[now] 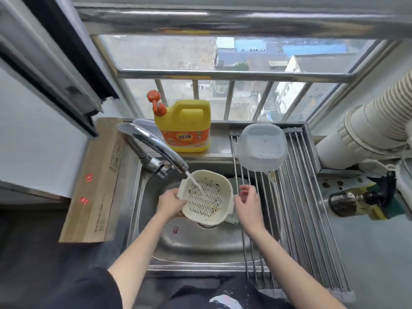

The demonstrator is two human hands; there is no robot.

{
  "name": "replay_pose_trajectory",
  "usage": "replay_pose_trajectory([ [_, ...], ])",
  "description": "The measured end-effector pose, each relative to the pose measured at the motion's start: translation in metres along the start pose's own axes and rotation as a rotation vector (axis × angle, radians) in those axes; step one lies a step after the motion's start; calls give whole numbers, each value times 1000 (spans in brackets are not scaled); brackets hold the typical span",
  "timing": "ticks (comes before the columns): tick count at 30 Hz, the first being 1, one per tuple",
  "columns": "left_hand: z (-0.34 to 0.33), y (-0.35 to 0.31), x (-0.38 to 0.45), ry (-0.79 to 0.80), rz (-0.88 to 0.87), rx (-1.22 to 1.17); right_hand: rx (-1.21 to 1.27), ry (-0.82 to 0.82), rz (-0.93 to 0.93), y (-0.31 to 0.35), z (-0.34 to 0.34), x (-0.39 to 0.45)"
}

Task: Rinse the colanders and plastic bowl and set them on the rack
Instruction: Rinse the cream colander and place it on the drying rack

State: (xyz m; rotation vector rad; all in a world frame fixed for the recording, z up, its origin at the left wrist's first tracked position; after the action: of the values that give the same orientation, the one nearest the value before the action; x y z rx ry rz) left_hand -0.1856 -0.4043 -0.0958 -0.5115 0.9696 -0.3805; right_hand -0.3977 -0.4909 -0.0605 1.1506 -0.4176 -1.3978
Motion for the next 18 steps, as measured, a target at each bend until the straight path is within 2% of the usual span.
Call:
replay_pose_trajectory([
  [5, 41, 19, -15, -74, -22, -74, -239, 180, -60, 9, -33, 8],
  [9, 50, 28, -27, -38, -6, -189, -330, 279, -73, 18, -39, 4],
  [11, 48, 33, -32, 20, 49, -279, -361, 307, 21, 37, -42, -2],
  [14, 38, 45, -37, 139, 191, -487, -604, 323, 272, 74, -54, -2],
  [18, 23, 59, -42, 244, 312, -695, -779, 345, 395, 110, -67, 0],
])
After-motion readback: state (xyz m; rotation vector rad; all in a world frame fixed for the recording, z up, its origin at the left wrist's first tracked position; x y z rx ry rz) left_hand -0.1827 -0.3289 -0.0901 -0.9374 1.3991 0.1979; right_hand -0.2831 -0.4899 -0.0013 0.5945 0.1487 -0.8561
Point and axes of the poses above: each hand's wrist, its own x-axis towards the middle knuckle, its own z-axis out of the back of the hand, y = z × x, the point moved 4 cm from there along x, towards the middle knuckle, and after that the axes turned 3 degrees about z, right-handed, at the moved point
